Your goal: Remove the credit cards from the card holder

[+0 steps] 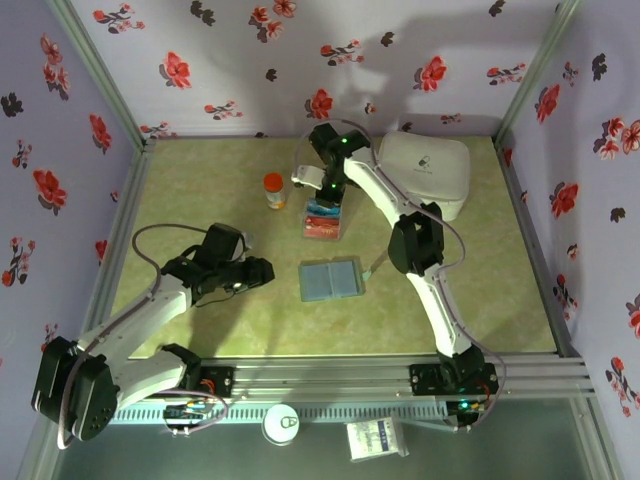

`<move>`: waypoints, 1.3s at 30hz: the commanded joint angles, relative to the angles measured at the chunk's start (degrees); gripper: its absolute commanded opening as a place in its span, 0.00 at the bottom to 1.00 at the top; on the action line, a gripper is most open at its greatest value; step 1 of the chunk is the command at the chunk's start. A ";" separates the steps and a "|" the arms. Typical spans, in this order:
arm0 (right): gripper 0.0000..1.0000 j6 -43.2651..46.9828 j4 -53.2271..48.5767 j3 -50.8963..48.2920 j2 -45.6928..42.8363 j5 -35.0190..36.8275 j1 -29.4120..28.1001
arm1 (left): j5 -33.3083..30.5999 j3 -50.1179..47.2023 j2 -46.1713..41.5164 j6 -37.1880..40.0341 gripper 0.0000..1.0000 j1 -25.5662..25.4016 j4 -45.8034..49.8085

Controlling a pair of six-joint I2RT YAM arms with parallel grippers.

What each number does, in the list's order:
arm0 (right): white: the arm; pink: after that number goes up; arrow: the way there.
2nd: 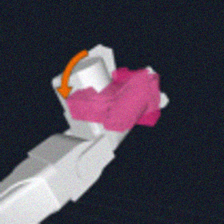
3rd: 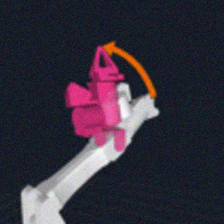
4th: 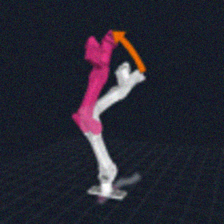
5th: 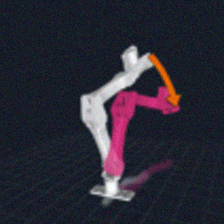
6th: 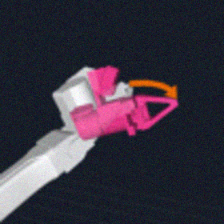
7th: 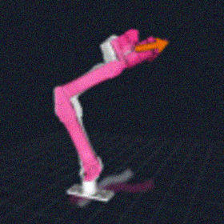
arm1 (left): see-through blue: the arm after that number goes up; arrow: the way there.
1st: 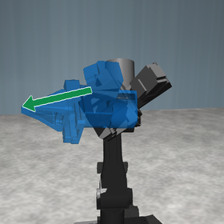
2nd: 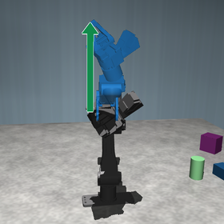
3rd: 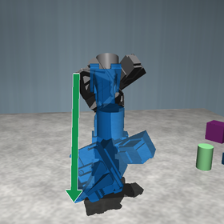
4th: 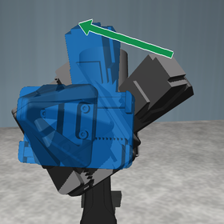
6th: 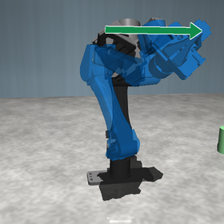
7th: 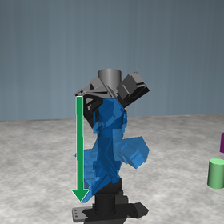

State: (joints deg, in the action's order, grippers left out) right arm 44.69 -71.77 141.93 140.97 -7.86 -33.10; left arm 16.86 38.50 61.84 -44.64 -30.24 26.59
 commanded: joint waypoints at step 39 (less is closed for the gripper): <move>0.99 -34.91 50.91 -77.18 -54.29 28.98 6.99 | -36.91 10.39 6.70 16.78 1.00 5.39 6.34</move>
State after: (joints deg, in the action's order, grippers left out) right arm 14.24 -26.63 68.82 90.63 15.38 -27.77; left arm -10.57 47.33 67.64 -32.91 -26.06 31.97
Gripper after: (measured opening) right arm 0.992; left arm 0.996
